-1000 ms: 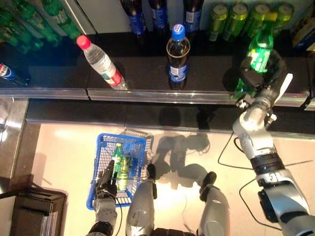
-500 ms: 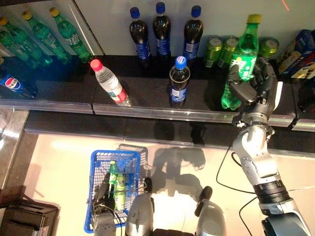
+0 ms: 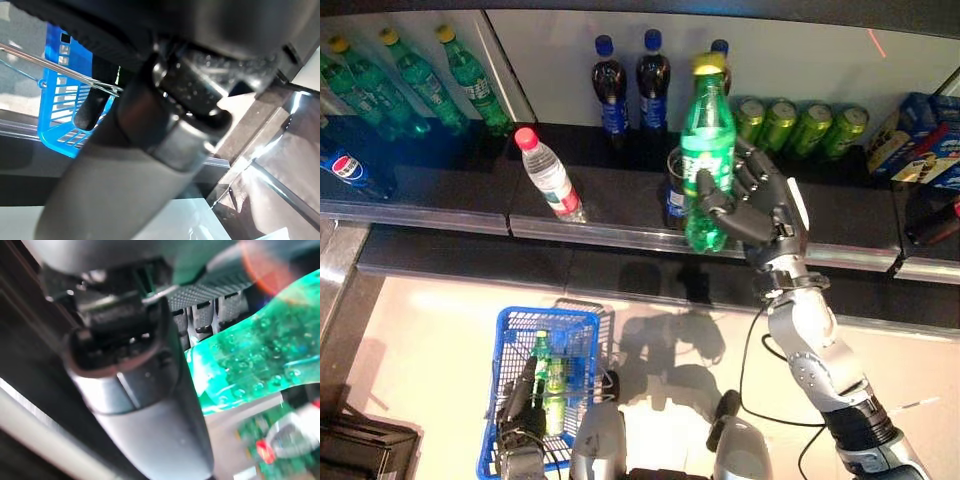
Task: Pick up the drink and place into the basket.
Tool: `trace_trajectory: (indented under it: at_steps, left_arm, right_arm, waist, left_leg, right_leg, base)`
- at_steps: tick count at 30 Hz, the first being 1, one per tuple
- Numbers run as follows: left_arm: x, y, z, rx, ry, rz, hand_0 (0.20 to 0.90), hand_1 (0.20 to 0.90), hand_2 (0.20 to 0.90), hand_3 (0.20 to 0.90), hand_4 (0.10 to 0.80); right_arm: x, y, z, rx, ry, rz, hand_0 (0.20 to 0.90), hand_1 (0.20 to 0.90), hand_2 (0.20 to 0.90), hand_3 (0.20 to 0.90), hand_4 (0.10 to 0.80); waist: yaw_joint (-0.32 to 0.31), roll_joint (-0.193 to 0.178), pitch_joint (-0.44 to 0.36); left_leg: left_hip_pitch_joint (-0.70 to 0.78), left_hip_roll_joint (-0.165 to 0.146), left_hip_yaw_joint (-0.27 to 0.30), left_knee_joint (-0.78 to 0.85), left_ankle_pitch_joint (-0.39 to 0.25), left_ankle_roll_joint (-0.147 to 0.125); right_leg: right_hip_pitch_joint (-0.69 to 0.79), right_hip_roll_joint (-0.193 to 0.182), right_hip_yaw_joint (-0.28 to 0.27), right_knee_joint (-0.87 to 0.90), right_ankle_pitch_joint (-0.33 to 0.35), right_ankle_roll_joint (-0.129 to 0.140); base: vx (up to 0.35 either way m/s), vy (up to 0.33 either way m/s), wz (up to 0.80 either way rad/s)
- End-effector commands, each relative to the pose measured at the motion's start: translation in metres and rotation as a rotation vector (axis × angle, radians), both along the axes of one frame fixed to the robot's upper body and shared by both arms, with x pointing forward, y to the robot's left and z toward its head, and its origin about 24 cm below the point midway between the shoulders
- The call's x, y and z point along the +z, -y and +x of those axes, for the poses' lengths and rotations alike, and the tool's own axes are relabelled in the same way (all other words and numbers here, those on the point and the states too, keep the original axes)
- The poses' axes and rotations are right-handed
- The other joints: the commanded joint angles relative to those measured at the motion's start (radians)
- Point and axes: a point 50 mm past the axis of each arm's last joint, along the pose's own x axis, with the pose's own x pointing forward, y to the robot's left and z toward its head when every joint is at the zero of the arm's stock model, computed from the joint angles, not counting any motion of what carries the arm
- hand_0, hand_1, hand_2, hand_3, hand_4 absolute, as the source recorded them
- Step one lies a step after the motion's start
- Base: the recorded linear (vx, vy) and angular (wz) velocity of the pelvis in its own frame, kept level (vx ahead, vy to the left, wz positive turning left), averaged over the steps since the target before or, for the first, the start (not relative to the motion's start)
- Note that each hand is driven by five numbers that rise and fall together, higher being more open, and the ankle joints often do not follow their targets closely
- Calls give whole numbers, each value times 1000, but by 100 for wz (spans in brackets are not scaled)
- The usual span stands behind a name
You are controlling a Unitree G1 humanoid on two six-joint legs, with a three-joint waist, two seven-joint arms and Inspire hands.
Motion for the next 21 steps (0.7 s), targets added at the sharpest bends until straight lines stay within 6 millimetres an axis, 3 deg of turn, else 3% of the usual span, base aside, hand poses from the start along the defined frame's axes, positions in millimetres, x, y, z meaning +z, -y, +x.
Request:
trace_trajectory:
  at_steps: [1, 12, 17, 21]
  left_arm:
    - [61, -44, 28, -13, 376, 304, 300, 300, 300, 200, 100]
    - [66, -46, 34, -37, 450, 318, 300, 300, 300, 200, 100]
    - [91, -34, 52, -153, 618, 372, 300, 300, 300, 200, 100]
    - [128, -17, 67, -295, 812, 422, 300, 300, 300, 200, 100]
  right_arm:
    - [63, -13, -37, 203, 393, 193, 300, 300, 300, 200, 100]
    - [65, -46, -44, 444, 358, 160, 300, 300, 300, 200, 100]
    - [60, -67, -43, 481, 307, 135, 300, 300, 300, 200, 100]
    - [55, -84, -41, 494, 267, 114, 300, 300, 300, 200, 100]
  waist:
    - [11, 21, -283]
    - [49, 14, -314]
    - [90, 17, -310]
    - [140, 14, -300]
  left_leg:
    - [35, 33, 10, 17, -23, -8]
    - [29, 42, -17, 11, -21, -13]
    - [7, 32, -51, 23, -18, -13]
    - [-7, 19, -93, 21, -8, -10]
  right_leg:
    - [50, 15, -11, 8, -83, -30]
    - [72, 23, -27, -24, -81, -24]
    - [85, 19, -55, -28, -81, -24]
    - [108, 22, -91, -41, -77, -24]
  base:
    - [-26, -34, 4]
    - [-18, -27, 3]
    - [-7, -1, 18]
    - [13, -6, 31]
